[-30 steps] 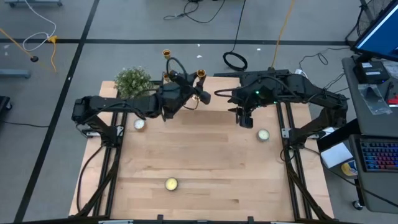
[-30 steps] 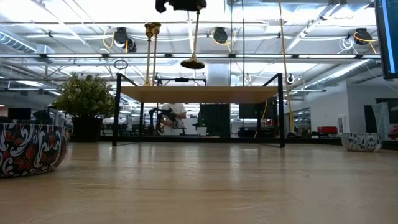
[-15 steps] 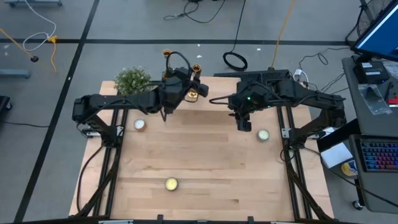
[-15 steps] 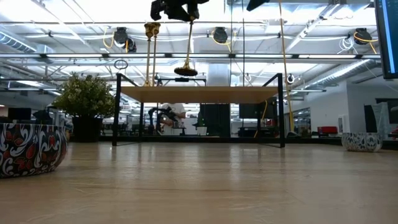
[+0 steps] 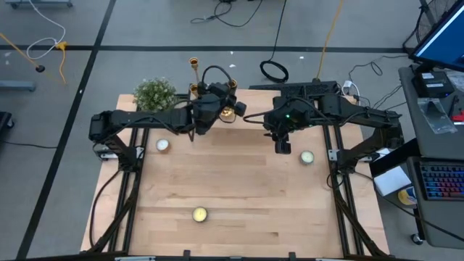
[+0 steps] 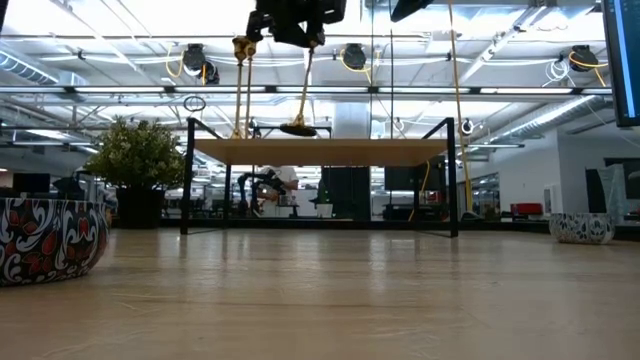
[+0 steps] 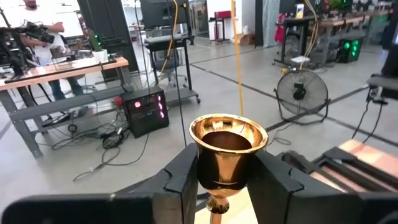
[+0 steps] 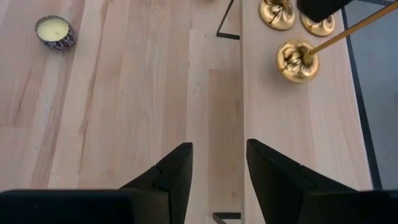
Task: Pick & Place candle stick holders
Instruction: Put the gold candle holder on the shelf
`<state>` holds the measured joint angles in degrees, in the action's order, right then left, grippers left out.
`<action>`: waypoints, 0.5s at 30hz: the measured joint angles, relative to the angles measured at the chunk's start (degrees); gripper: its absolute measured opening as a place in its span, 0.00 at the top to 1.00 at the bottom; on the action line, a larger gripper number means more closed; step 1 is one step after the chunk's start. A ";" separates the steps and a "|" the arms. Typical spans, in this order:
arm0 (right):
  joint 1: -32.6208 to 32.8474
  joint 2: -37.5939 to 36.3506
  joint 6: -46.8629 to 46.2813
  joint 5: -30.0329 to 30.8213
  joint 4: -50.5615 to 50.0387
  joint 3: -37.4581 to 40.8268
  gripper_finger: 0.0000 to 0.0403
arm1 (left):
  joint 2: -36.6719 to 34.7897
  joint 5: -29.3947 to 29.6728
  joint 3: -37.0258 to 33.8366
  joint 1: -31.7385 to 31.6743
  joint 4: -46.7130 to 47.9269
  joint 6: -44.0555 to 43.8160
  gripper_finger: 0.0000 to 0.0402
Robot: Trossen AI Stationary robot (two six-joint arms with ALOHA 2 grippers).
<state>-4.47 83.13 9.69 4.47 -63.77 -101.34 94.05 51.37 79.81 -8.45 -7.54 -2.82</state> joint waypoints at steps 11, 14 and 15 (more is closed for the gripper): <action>0.00 0.00 0.00 0.00 -0.05 0.00 0.64 | 0.49 1.27 0.00 -0.59 1.66 1.60 0.70; 0.00 0.00 0.02 0.00 -0.07 0.00 0.64 | 0.49 1.28 0.00 -0.59 3.48 1.59 0.71; 0.00 0.00 0.07 0.00 -0.07 0.00 0.64 | 0.49 1.27 0.00 -0.60 3.68 1.58 0.71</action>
<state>-4.47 83.13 9.76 4.47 -63.83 -101.34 94.54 52.65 79.81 -9.05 -3.86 -1.23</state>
